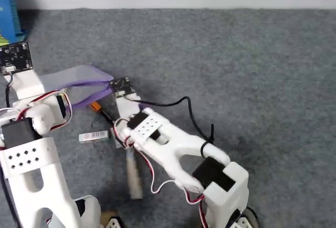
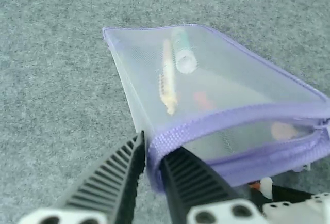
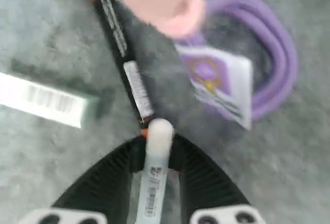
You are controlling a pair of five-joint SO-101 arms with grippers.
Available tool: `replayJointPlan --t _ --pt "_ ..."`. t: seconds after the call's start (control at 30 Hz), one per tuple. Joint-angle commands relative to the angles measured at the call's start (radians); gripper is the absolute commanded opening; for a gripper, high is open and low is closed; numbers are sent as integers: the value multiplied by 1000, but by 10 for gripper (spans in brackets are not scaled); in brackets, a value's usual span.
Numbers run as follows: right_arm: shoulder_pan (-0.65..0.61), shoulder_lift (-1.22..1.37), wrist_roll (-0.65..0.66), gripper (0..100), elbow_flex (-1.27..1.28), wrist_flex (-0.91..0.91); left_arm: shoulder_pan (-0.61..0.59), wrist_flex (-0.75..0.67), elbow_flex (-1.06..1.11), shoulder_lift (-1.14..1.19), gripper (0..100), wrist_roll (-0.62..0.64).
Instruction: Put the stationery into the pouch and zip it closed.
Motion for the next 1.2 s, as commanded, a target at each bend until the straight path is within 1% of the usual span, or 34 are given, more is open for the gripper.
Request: replayJointPlan --t 0.0,0.3,0.4,0.47,0.6,0.77,0.93,1.03,1.17 --pt "31 -111 -3 6 -48 99 0 -34 -13 -11 14 9" --pt "87 -387 0 8 -46 383 3 -31 -13 -11 14 11" --pt "114 -473 8 8 -46 430 3 -31 -13 -11 14 11" --pt "128 -524 38 8 -46 449 3 -29 -13 -11 14 11" --pt "143 -618 51 8 -40 456 3 -29 -13 -11 14 11" --pt "139 -736 51 8 -35 446 3 -21 -13 -11 14 11" --pt "143 -858 78 8 -32 360 14 -18 -13 -11 14 11" --pt "143 -940 86 8 -32 282 61 6 -13 -11 14 11" --pt "145 -1000 86 8 -26 139 75 6 -15 -11 14 25"
